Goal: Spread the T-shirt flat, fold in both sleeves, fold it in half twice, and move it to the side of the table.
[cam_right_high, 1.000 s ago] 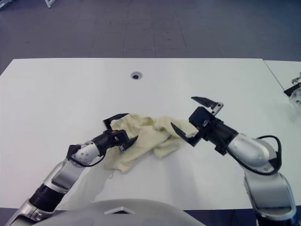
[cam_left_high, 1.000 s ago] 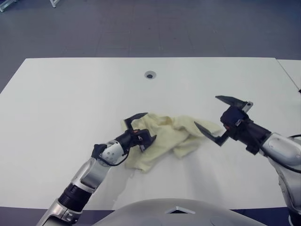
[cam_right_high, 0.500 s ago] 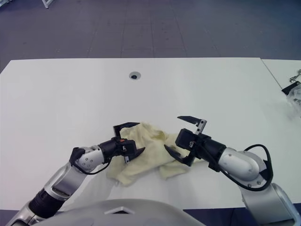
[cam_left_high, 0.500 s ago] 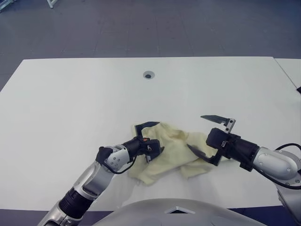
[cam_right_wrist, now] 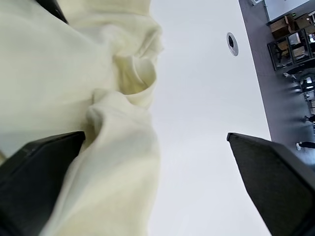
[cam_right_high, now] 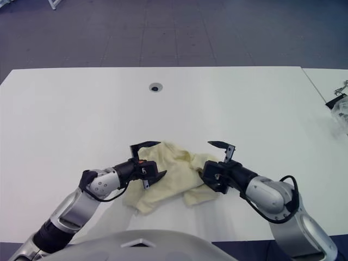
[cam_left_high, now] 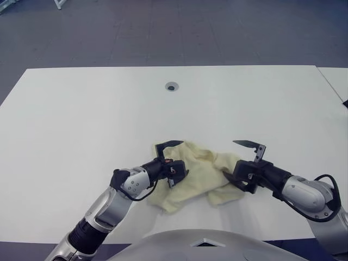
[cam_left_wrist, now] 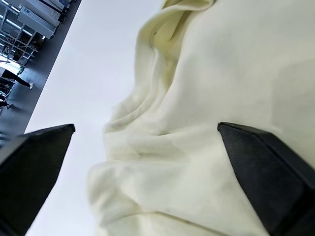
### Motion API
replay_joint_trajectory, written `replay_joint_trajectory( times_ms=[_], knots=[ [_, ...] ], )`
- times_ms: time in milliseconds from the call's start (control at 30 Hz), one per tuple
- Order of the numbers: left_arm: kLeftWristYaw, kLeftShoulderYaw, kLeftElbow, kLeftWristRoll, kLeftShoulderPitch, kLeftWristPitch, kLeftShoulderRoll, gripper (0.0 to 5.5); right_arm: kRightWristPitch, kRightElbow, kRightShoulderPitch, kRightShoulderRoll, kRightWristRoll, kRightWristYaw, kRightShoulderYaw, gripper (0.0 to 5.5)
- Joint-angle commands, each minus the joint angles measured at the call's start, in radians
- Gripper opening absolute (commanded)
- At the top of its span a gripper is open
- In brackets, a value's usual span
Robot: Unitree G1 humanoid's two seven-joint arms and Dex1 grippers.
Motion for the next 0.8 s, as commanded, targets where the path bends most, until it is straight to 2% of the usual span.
replay_joint_trajectory(
  times_ms=[33,200,800],
  knots=[
    [-0.018,0.01,-0.002,-0.003,-0.002,0.004,0.015,5.4,-0.009,0.043,-0.056,0.047,-0.047,-0.002,0.065,5.14],
    [-0.039,0.017,0.01,-0.012,-0.015,-0.013,0.023,5.4,0.048,0.012,-0.074,0.101,-0.072,0.007,0.093,4.36],
    [-0.026,0.026,0.019,-0.008,0.005,-0.023,0.026,5.4,0.226,-0.011,-0.099,0.142,-0.085,0.05,0.098,1.58]
  ],
)
